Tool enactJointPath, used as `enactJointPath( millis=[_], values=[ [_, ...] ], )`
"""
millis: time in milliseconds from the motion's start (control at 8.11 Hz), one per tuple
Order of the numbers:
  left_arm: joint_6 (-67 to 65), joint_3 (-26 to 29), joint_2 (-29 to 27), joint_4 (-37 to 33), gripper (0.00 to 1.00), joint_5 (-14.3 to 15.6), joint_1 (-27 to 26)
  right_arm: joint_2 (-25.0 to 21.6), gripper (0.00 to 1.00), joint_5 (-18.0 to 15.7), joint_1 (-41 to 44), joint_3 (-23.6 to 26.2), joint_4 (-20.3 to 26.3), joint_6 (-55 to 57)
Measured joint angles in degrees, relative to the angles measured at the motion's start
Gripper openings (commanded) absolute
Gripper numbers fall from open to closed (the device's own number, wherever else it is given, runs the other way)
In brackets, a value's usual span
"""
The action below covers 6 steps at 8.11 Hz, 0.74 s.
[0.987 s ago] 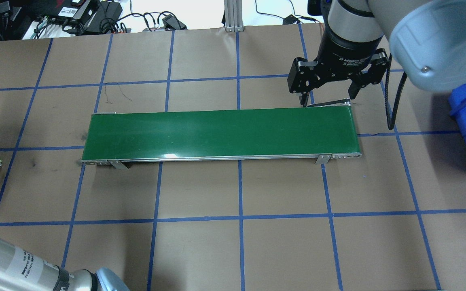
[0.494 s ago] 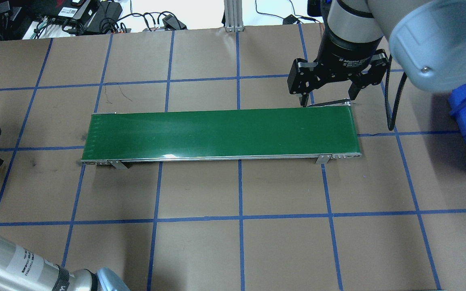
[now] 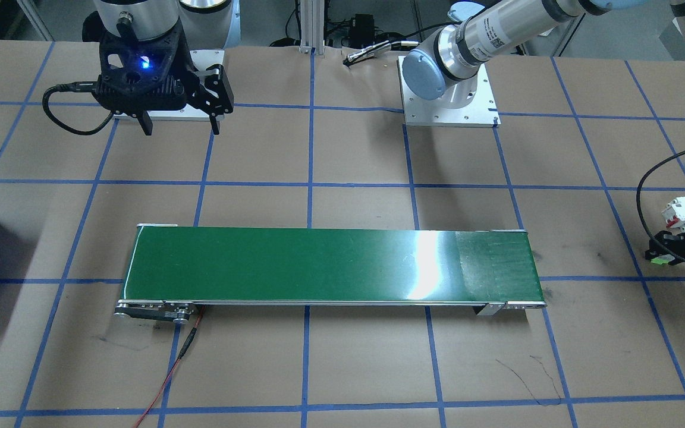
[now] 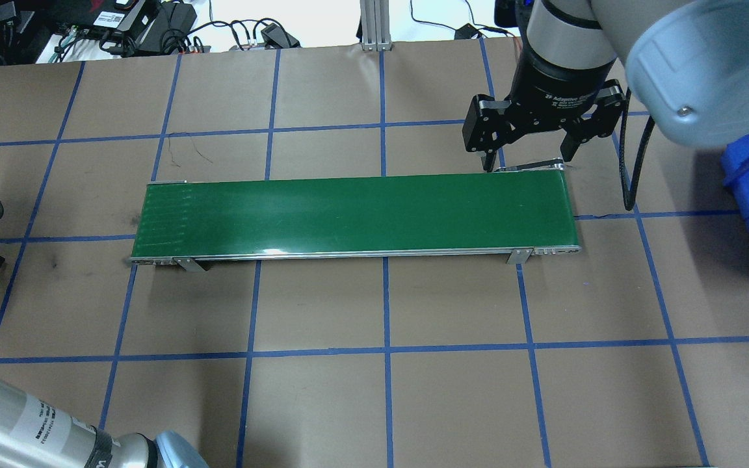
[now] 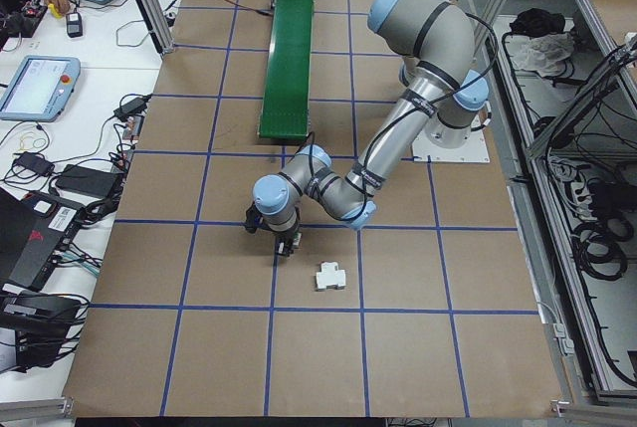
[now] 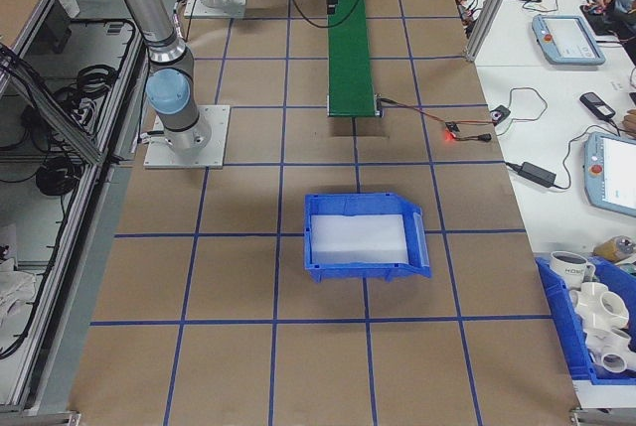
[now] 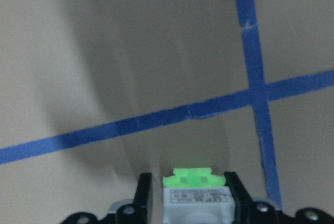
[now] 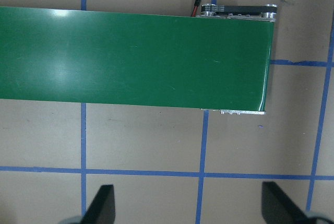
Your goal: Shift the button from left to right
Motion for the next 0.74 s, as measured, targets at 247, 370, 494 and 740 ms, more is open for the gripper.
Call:
enactJointPath(
  millis=[247, 370, 494, 740],
  values=[
    [-0.1, 0.0, 0.5, -0.3, 0.0, -0.2, -0.1, 0.0, 1.0, 0.0, 0.0, 0.0, 0.0, 0.0],
    [-0.1, 0.1, 1.0, -0.7, 0.0, -0.5, -0.3, 0.0, 1.0, 0.0, 0.0, 0.0, 0.0, 0.0],
    [-0.2, 0.4, 2.0, -2.1, 0.0, -0.6, -0.7, 0.0, 1.0, 0.0, 0.0, 0.0, 0.0, 0.0],
    [-1.2, 0.8, 6.4, -7.4, 0.0, -0.9, -3.9, 0.0, 1.0, 0.0, 0.0, 0.0, -0.1, 0.0]
  ],
)
